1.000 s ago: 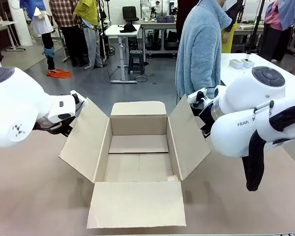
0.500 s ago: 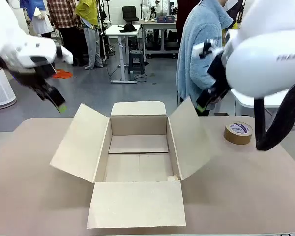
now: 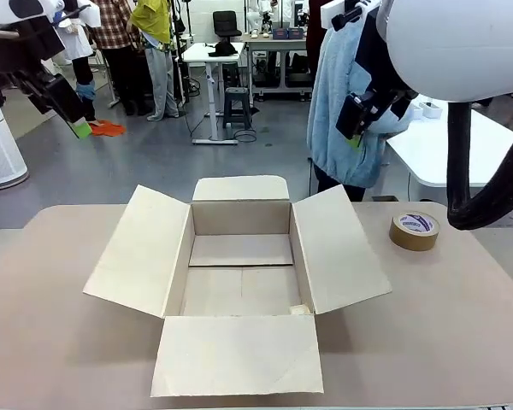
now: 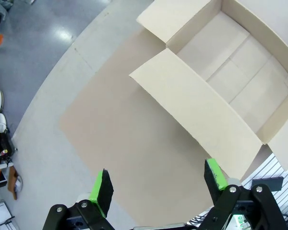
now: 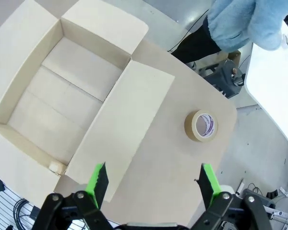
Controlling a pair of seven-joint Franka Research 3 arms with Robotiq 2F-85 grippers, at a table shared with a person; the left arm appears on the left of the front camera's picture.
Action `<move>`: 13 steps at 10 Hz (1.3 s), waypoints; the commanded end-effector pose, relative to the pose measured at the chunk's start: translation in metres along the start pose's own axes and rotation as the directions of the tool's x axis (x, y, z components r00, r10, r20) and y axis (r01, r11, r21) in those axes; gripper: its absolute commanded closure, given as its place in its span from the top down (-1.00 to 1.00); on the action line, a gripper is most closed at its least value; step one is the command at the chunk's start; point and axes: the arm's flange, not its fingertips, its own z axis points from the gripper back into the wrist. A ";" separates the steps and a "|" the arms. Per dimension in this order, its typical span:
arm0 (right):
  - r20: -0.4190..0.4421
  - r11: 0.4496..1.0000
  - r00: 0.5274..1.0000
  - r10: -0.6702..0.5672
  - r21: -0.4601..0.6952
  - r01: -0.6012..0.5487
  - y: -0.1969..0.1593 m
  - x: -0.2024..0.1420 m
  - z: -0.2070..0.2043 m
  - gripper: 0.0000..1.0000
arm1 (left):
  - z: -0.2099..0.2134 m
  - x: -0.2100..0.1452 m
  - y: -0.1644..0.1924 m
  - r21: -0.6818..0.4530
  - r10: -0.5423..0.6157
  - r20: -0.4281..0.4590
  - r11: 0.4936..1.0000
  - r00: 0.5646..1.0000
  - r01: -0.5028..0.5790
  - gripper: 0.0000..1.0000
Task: Wrap the clocks to prevent damage.
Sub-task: Open the side flaps of the Package Box.
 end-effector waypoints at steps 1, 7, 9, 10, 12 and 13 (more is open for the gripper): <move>-0.010 1.000 1.000 0.007 0.023 -0.007 -0.009 -0.005 -0.015 1.00 | -0.014 0.000 0.003 -0.010 -0.004 -0.005 1.000 1.000 0.004 1.00; 0.196 0.948 0.979 0.055 0.296 -0.112 -0.052 -0.011 -0.001 1.00 | -0.006 -0.004 0.026 -0.267 -0.244 0.193 0.919 0.950 0.290 1.00; 0.334 0.900 0.942 0.007 0.410 -0.152 -0.091 -0.024 -0.010 1.00 | -0.005 -0.018 0.054 -0.380 -0.304 0.386 0.808 0.871 0.450 1.00; 0.366 0.874 0.930 -0.034 0.463 -0.150 -0.112 -0.035 -0.022 1.00 | -0.011 -0.027 0.071 -0.392 -0.323 0.438 0.771 0.839 0.502 1.00; 0.444 0.833 0.894 -0.061 0.516 -0.199 -0.142 -0.063 -0.044 1.00 | -0.016 -0.052 0.094 -0.408 -0.266 0.553 0.740 0.790 0.535 1.00; 0.485 0.816 0.870 -0.087 0.536 -0.217 -0.155 -0.076 -0.053 1.00 | -0.017 -0.063 0.109 -0.421 -0.216 0.592 0.738 0.776 0.527 1.00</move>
